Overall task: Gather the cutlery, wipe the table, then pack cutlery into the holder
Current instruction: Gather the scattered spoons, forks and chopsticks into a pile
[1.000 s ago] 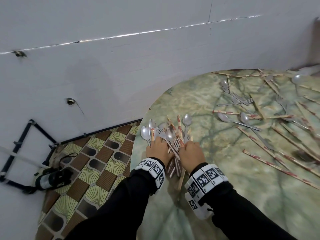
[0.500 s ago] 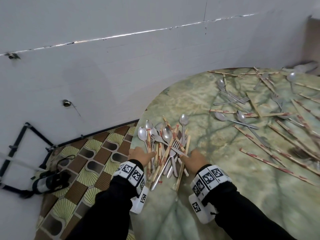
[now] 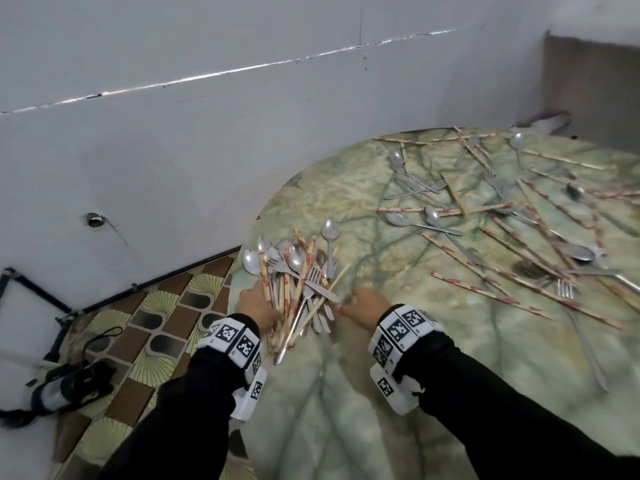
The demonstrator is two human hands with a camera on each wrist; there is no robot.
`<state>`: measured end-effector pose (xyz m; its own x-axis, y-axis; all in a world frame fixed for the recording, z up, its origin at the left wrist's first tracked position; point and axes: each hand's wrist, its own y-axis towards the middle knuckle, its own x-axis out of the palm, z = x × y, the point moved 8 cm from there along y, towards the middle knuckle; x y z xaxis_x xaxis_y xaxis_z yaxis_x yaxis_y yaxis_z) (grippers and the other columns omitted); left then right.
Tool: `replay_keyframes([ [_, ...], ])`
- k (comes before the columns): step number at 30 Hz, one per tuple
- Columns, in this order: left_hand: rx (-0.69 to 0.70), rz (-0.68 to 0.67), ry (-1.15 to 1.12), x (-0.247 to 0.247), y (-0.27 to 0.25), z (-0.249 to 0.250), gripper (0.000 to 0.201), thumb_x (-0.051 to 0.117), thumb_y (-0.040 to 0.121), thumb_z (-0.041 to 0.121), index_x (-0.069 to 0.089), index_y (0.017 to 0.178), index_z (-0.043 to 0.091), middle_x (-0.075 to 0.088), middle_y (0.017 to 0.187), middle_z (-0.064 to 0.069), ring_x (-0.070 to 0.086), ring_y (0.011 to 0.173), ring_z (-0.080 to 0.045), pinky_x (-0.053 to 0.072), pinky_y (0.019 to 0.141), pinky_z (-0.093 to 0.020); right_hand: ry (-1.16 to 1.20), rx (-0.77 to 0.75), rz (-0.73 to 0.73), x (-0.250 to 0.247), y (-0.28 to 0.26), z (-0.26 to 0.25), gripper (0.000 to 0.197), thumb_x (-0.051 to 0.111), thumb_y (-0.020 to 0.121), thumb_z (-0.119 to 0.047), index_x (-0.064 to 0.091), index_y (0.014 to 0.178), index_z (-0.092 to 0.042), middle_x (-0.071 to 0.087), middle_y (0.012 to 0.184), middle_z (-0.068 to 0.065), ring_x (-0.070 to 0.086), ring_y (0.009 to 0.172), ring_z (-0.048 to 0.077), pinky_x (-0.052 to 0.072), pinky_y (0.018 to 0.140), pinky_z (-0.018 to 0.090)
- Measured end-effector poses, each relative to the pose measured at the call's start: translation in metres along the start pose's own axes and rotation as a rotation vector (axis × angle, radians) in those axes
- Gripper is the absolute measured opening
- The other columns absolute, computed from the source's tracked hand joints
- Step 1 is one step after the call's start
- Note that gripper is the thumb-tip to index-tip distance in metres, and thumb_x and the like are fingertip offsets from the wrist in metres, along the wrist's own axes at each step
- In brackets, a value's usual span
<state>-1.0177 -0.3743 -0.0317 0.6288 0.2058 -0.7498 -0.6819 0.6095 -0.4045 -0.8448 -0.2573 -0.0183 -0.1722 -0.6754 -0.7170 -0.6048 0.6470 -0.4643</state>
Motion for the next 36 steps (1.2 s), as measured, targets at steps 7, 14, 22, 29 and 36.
replay_keyframes([
  [7, 0.303, -0.013, -0.004, 0.005, -0.073, 0.085, 0.058, 0.068, 0.081, 0.012, 0.044, 0.134, 0.013, 0.044, 0.139, -0.009, 0.044, 0.125, -0.025, 0.037, 0.103, -0.034, 0.017, 0.033, 0.018, -0.043, -0.069, 0.086, 0.045, 0.057, 0.09, -0.028, 0.05, 0.131, -0.01, 0.056, 0.128, 0.011, 0.054, 0.116, 0.023, 0.04, 0.093, 0.025],
  [14, 0.438, -0.301, -0.058, 0.084, -0.126, 0.172, 0.043, 0.068, 0.082, 0.019, 0.055, 0.122, 0.01, 0.056, 0.108, -0.006, 0.051, 0.095, -0.013, 0.039, 0.08, -0.021, 0.024, 0.103, 0.118, -0.094, -0.125, 0.175, 0.04, 0.059, 0.089, -0.024, 0.054, 0.126, -0.01, 0.06, 0.12, 0.011, 0.056, 0.111, 0.022, 0.037, 0.084, 0.022],
  [22, 0.249, -0.327, -0.064, 0.189, -0.134, 0.245, 0.018, 0.064, 0.085, 0.026, 0.06, 0.087, 0.008, 0.054, 0.077, -0.005, 0.052, 0.069, -0.019, 0.036, 0.054, -0.022, -0.104, 0.116, 0.263, -0.172, -0.135, 0.262, 0.035, 0.059, 0.088, -0.016, 0.057, 0.123, -0.01, 0.06, 0.12, 0.008, 0.055, 0.112, 0.021, 0.038, 0.088, 0.021],
  [29, 0.049, -0.161, 0.024, 0.237, -0.102, 0.296, 0.052, 0.049, 0.092, 0.04, 0.055, 0.119, -0.004, 0.06, 0.115, -0.019, 0.056, 0.113, -0.034, 0.044, 0.086, -0.033, -0.204, -0.016, 0.23, -0.203, -0.075, 0.287, 0.042, 0.053, 0.09, -0.013, 0.049, 0.132, -0.01, 0.052, 0.134, 0.012, 0.048, 0.124, 0.026, 0.037, 0.101, 0.03],
  [36, -0.083, 0.002, 0.091, 0.242, -0.068, 0.306, 0.042, 0.044, 0.096, 0.03, 0.055, 0.121, -0.003, 0.057, 0.126, -0.019, 0.055, 0.114, -0.031, 0.043, 0.092, -0.031, -0.275, -0.113, 0.168, -0.191, -0.019, 0.29, 0.035, 0.053, 0.088, -0.011, 0.055, 0.123, -0.005, 0.062, 0.113, 0.017, 0.059, 0.107, 0.031, 0.043, 0.094, 0.031],
])
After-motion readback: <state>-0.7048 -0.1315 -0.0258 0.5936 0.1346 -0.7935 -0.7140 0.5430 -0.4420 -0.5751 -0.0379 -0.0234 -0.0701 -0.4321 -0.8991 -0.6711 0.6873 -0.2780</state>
